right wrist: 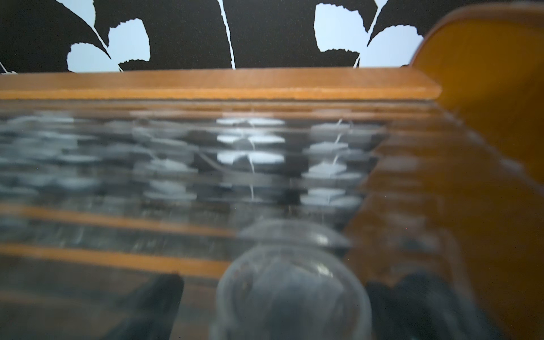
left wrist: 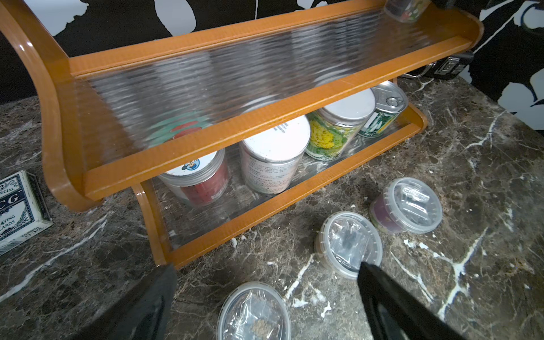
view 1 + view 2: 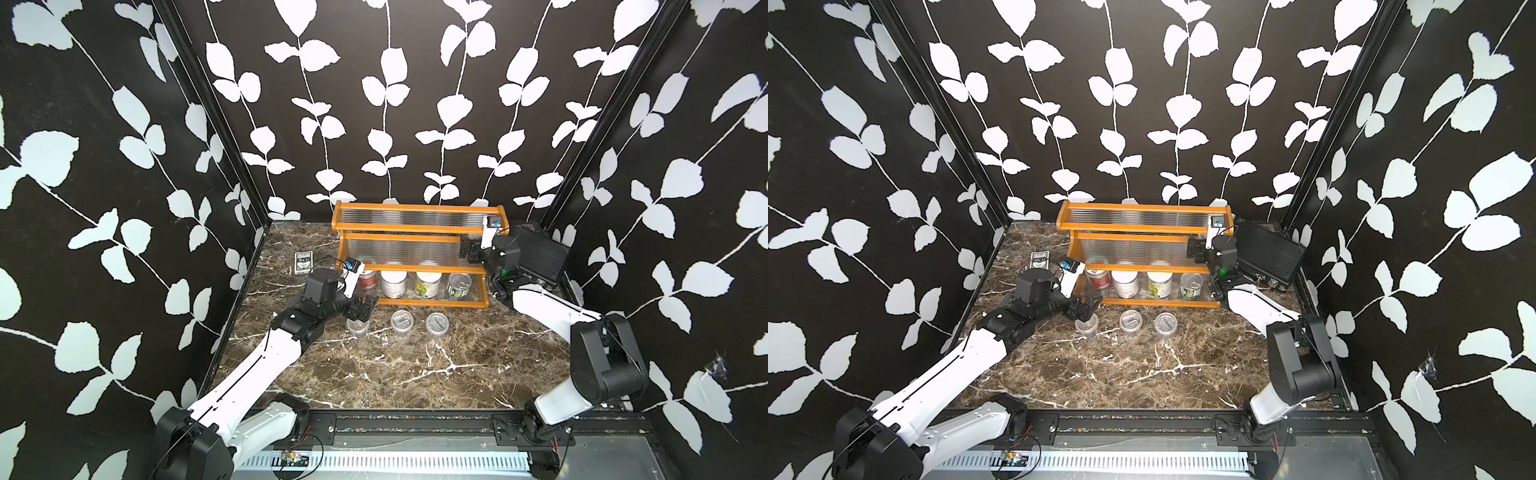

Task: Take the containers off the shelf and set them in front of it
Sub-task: 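Pick up a container from the shelf.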

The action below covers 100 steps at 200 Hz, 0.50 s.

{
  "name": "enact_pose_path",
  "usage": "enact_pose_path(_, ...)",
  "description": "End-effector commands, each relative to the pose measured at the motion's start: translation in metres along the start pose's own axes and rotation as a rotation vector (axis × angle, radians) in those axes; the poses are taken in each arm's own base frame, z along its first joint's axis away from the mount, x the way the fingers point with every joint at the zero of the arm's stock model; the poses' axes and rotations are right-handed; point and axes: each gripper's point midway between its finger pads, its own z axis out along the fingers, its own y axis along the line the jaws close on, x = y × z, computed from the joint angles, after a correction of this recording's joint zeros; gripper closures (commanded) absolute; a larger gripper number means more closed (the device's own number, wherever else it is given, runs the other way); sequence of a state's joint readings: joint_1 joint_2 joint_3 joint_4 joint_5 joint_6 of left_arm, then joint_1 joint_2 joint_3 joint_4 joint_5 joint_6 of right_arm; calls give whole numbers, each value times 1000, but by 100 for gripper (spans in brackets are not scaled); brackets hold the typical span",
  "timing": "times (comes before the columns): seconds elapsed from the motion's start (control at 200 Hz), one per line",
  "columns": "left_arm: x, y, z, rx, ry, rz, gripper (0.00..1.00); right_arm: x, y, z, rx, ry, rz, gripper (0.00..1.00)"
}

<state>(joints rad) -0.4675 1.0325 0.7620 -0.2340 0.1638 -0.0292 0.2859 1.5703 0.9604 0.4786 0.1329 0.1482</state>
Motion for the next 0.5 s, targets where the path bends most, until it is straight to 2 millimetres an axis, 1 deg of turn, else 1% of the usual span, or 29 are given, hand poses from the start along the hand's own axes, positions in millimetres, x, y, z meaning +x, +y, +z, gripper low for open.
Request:
enact_pose_path(0.0, -1, 3, -6, -14, -23, -7, 2, -17, -7, 6, 38, -33, -4, 1)
enact_pose_path(0.095, 0, 3, -7, -17, -23, -11, 2, -17, -6, 7, 31, -28, -8, 4)
enact_pose_path(0.3, 2, 4, -10, -23, -24, -19, 2, -13, 0, 7, -4, -8, -36, 15)
enact_pose_path(0.4, 2, 4, -11, -26, -26, -22, 1, -12, 3, 4, -24, -9, -44, 22)
enact_pose_path(0.495, 2, 4, -12, -28, -28, -22, 2, -11, 4, 0, -34, -4, -52, 24)
